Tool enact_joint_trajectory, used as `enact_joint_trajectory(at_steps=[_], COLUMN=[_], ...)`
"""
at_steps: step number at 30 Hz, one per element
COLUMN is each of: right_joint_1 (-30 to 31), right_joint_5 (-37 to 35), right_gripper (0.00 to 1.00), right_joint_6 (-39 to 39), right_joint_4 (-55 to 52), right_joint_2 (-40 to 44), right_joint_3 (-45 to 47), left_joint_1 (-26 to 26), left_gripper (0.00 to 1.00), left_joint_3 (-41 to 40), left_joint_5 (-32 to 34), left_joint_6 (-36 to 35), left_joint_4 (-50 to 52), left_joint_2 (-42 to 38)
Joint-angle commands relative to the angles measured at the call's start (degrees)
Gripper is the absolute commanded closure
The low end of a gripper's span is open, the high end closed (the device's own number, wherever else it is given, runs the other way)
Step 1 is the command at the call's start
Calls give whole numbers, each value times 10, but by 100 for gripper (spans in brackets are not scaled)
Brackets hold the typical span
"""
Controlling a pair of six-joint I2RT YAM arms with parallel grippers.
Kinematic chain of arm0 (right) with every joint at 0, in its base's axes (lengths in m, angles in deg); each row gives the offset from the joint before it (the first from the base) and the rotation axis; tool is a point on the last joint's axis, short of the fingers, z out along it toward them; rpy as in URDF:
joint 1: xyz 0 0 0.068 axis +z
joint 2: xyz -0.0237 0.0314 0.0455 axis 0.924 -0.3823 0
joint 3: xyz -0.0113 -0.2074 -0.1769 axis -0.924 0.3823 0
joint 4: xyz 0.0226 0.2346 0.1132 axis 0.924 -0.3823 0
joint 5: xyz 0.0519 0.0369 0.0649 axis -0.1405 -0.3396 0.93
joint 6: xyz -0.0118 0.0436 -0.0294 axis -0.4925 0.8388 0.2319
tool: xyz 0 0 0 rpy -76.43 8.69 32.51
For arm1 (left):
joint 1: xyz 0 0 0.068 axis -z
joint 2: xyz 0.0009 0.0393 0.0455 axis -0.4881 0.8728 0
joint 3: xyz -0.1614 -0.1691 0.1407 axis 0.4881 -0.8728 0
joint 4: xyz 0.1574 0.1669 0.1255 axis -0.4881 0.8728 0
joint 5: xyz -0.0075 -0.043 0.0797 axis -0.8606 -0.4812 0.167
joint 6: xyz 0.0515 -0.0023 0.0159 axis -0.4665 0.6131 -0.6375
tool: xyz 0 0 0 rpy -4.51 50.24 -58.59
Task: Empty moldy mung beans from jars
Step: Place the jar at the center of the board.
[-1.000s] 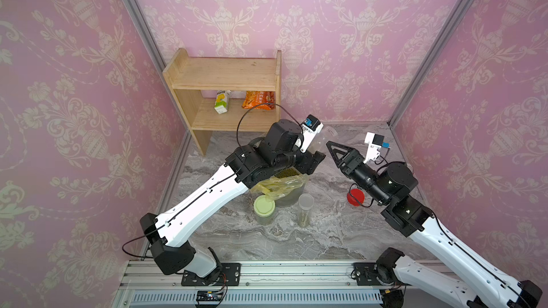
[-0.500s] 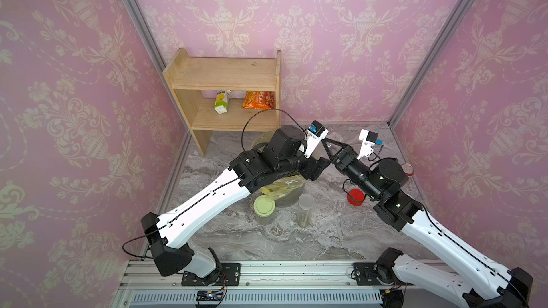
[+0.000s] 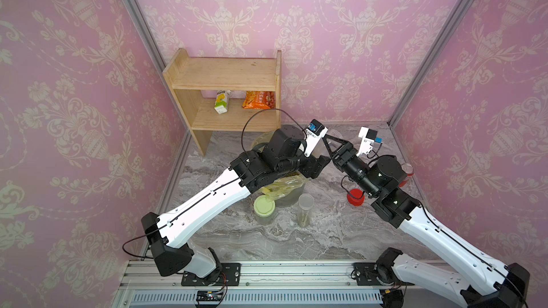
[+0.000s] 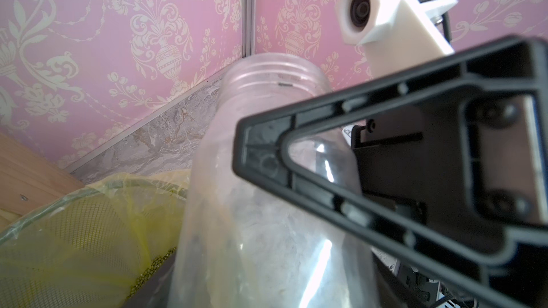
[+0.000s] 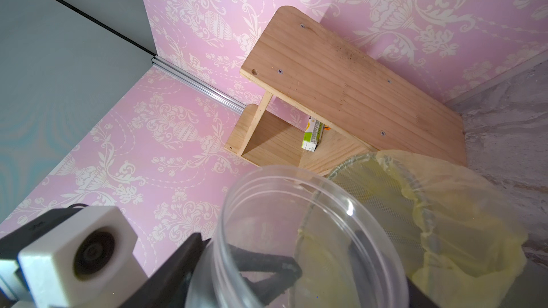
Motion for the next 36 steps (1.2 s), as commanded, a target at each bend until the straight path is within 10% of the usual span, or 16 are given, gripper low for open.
enact_joint_trajectory(at_steps=[1, 15, 24, 36], right_joint_1=[2, -12, -39, -49], right_joint_5=[-1, 6, 7, -141], right_gripper=[35, 41, 43, 44], right_joint_6=[10, 6, -11, -338], right_joint_4=[2, -48, -77, -355], right_joint_2=[-10, -1, 17, 102], right_joint_3=[5, -13, -19, -138], left_joint_1=[10, 9, 9, 9], left_gripper=[47, 6, 1, 1], left_joint_3=[-16, -25, -41, -75], left_joint_5=[-4, 3, 9, 78], left_joint_6=[-25, -31, -27, -63], left_joint_4=[-13, -12, -24, 22], left_joint_2=[-12, -23, -52, -166])
